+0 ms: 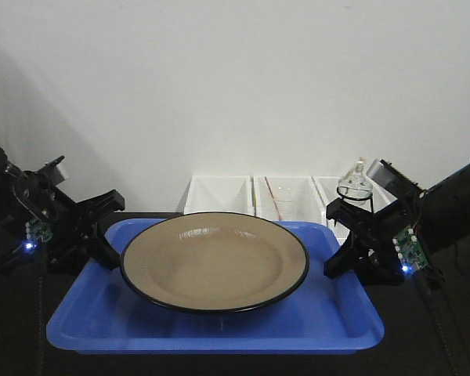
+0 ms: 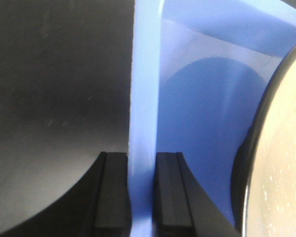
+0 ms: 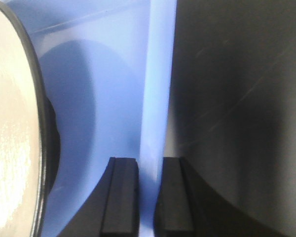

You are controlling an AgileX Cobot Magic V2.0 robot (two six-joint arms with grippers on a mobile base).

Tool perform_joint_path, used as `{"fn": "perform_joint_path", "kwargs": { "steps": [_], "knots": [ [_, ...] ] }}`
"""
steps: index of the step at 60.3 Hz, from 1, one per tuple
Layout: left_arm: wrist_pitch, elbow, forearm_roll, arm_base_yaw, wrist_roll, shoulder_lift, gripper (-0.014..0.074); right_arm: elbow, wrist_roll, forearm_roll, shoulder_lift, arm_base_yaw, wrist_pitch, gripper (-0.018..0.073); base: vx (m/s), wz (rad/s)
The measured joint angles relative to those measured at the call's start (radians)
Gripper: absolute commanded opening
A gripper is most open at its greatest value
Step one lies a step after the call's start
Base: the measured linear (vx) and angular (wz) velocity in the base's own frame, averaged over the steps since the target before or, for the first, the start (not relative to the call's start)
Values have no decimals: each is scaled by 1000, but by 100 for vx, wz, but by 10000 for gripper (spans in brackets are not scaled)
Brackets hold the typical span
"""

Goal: Place disk in tray to left cabinet
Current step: 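Lift the blue tray with both grippers off the counter, then hold the tray level with both grippers while the base turns away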

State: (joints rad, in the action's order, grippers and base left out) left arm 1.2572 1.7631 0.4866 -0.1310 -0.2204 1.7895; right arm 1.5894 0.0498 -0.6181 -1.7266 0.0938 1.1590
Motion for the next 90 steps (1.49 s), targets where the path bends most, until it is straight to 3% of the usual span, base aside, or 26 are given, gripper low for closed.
{"fn": "perform_joint_path", "kwargs": {
  "steps": [31,90],
  "knots": [
    [-1,0,0,0,0,0,0,0,0,-3,0,-1,2,-4,-15,51],
    [-1,0,-1,0,-1,0,0,0,0,-5,0,-1,2,-4,-10,74]
  ]
}}
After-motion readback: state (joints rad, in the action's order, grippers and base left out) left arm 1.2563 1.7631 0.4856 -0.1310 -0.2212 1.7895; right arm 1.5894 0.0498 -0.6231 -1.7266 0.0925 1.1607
